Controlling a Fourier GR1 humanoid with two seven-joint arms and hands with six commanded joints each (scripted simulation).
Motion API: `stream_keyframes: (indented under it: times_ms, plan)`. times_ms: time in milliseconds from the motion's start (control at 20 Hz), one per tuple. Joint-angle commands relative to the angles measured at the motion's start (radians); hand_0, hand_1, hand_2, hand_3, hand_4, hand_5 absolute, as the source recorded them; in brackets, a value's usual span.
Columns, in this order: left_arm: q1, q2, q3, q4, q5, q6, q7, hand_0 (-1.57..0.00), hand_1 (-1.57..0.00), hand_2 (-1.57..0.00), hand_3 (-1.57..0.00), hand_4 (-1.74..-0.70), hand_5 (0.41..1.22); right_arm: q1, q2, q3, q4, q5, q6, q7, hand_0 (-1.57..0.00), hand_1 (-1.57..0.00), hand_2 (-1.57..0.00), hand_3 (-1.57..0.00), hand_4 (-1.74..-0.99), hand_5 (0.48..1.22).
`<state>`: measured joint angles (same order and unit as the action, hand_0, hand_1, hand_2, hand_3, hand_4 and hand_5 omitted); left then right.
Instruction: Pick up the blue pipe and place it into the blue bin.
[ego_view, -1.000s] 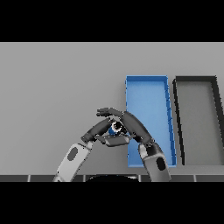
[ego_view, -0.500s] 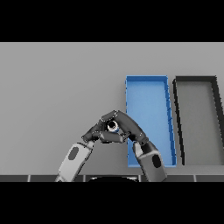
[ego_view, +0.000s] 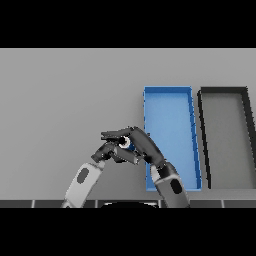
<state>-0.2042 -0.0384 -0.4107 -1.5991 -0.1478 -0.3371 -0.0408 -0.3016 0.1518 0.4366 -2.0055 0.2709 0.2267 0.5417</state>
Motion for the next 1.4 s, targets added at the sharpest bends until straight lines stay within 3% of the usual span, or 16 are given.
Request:
stream_keyframes:
  times_ms: [0,100,200,350,500,700,900,1000,1100,1200,1350]
  plan:
    - [0.006,0.008,-0.004,-0.003,0.006,-0.03,-0.012,-0.94,-0.86,-0.83,-0.75,-1.37,1.221,-0.006,0.005,0.005,-0.007,0.0,0.001,0.029,-1.56,-1.56,-1.56,-1.55,-1.736,1.205]
    - [0.004,0.014,-0.002,-0.006,-0.016,-0.066,0.011,-0.6,-0.55,-0.53,-0.48,-1.21,1.221,0.0,0.009,0.01,-0.009,0.009,-0.008,0.05,-1.56,-1.56,-1.56,-1.56,-1.738,1.211]
    - [0.001,0.012,0.001,0.004,-0.041,-0.068,0.011,-0.38,-0.35,-0.34,-0.3,-1.08,1.029,0.003,0.006,0.015,-0.019,0.024,-0.01,0.062,-1.57,-1.57,-1.57,-1.56,-1.739,1.214]
    - [-0.001,0.004,0.012,0.0,-0.025,-0.057,0.075,-0.2,-0.18,-0.17,-0.16,-1.0,0.77,0.0,-0.002,0.013,-0.006,0.045,-0.019,0.037,-1.57,-1.57,-1.57,-1.57,-1.74,1.218]
    - [0.02,0.002,0.018,-0.006,-0.001,-0.062,0.119,-0.1,-0.09,-0.09,-0.08,-0.97,0.603,0.001,0.003,0.008,-0.016,0.038,-0.021,0.018,-1.57,-1.57,-1.57,-1.57,-1.74,1.219]
    - [0.02,0.003,0.008,-0.004,-0.031,-0.042,0.121,-0.04,-0.04,-0.04,-0.03,-0.94,0.495,0.008,0.049,0.002,-0.01,0.003,-0.037,-0.001,-1.57,-1.57,-1.57,-1.57,-1.741,1.22]
    - [0.013,0.001,0.005,0.016,-0.04,-0.045,0.143,-0.02,-0.01,-0.01,-0.01,-0.91,0.47,-0.063,0.112,-0.076,-0.048,-0.091,-0.052,0.064,-1.57,-1.57,-1.57,-1.57,-1.741,1.221]
    - [0.011,0.006,0.013,0.022,-0.035,-0.047,0.142,-0.01,-0.01,-0.01,-0.01,-0.91,0.456,-0.098,0.106,-0.14,-0.025,-0.144,-0.042,0.068,-1.57,-1.57,-1.57,-1.57,-1.741,1.221]
    - [0.015,0.008,0.012,0.011,-0.028,-0.047,0.129,-0.01,-0.01,-0.01,0.0,-0.91,0.445,-0.189,0.066,-0.192,-0.003,-0.22,-0.058,0.068,-1.57,-1.57,-1.57,-1.57,-1.741,1.221]
    - [0.016,0.008,0.01,0.019,-0.025,-0.048,0.131,0.0,0.0,0.0,0.0,-0.91,0.437,-0.311,-0.026,-0.246,0.0,-0.32,-0.125,0.067,-1.57,-1.57,-1.57,-1.57,-1.741,1.221]
    - [0.009,0.01,0.014,0.016,-0.025,-0.05,0.167,0.0,0.0,0.0,0.0,-0.9,0.432,-0.448,-0.248,-0.338,0.008,-0.366,-0.3,0.068,-1.57,-1.57,-1.57,-1.57,-1.741,1.221]
